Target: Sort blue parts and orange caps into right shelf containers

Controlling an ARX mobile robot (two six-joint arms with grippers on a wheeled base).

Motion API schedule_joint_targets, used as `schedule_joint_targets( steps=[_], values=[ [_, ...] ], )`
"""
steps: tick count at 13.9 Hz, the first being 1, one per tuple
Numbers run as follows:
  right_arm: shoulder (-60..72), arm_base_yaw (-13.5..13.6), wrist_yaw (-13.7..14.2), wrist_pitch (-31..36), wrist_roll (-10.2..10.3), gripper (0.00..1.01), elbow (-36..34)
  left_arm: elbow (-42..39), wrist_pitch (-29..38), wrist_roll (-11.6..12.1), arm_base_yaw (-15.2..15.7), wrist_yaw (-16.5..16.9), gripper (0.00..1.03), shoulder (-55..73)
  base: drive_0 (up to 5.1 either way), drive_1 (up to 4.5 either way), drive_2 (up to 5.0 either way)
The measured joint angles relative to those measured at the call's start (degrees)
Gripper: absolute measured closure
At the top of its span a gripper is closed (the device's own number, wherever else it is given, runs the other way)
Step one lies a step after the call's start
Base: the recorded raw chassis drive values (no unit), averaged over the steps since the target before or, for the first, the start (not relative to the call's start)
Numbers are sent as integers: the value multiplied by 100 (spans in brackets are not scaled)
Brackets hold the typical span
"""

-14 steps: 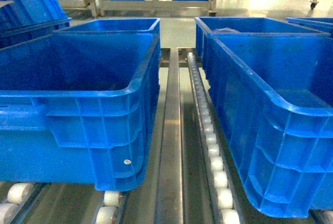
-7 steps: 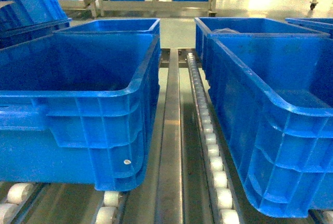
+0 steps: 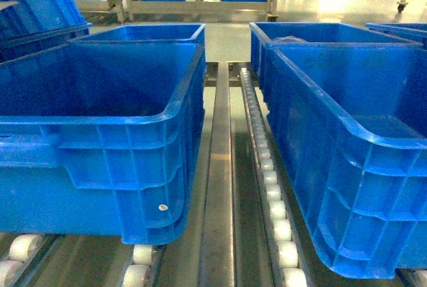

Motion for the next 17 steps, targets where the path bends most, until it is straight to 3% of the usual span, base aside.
schedule_joint_targets(
  steps=[14,15,16,17],
  values=[
    [0,0,0,0,0,57,0,0,2,2,0,0,62,0,0,0,0],
    [-17,24,66,136,-52,57,-15,-15,555,98,72,411,62,-98,0,0,0],
    [-63,195,557,1047,-341,57,-31,-17,909,111,-103,496,62,-26,0,0,0],
    [-20,210,603,997,-450,57,-17,-13,1196,109,-225,468,62,164,0,0,0]
  ],
)
